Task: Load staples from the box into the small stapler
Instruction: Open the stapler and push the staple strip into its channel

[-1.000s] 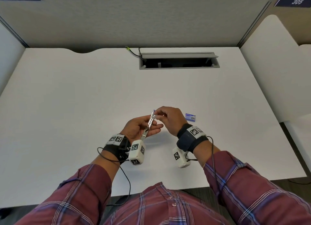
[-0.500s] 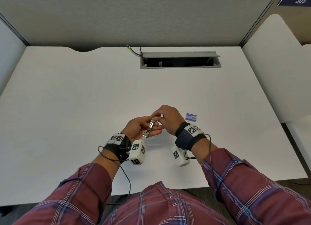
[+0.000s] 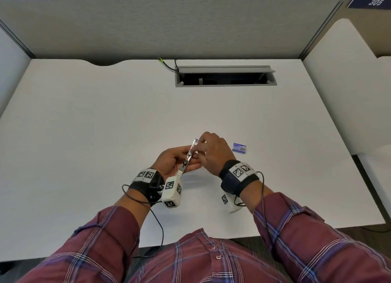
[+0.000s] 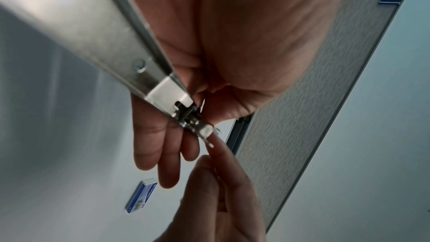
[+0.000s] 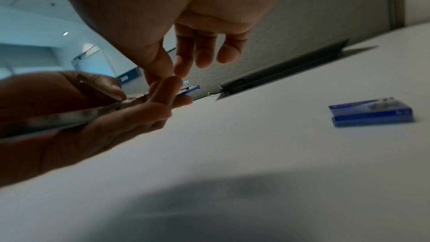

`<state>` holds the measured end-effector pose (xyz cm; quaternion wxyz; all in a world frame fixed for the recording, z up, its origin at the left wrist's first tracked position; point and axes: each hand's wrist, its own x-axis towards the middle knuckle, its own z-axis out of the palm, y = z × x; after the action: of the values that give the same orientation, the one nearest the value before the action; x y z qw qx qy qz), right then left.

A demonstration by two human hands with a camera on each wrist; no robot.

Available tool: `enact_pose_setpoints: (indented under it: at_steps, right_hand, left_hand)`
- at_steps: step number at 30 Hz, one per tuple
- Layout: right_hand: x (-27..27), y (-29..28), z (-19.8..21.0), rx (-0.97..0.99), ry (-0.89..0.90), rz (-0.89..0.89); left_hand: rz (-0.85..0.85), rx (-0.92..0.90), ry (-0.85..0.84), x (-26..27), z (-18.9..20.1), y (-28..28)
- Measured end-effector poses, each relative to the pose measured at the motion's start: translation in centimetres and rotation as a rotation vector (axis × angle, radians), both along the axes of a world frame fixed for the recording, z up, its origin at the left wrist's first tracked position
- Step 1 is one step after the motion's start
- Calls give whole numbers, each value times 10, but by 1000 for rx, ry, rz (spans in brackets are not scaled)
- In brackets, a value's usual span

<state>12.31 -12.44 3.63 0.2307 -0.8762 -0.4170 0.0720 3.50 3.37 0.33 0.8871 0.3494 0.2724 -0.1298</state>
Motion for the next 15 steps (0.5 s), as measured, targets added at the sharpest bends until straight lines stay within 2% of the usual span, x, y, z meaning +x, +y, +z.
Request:
enact_pose_setpoints:
  at_steps: [7, 15]
  right_hand:
    - [3, -4, 5, -52, -206, -4]
    - [5, -8, 5, -82, -278, -50]
  left_hand:
    - [16, 32, 46, -2, -2, -2]
    - [73, 3, 58, -5, 6, -5]
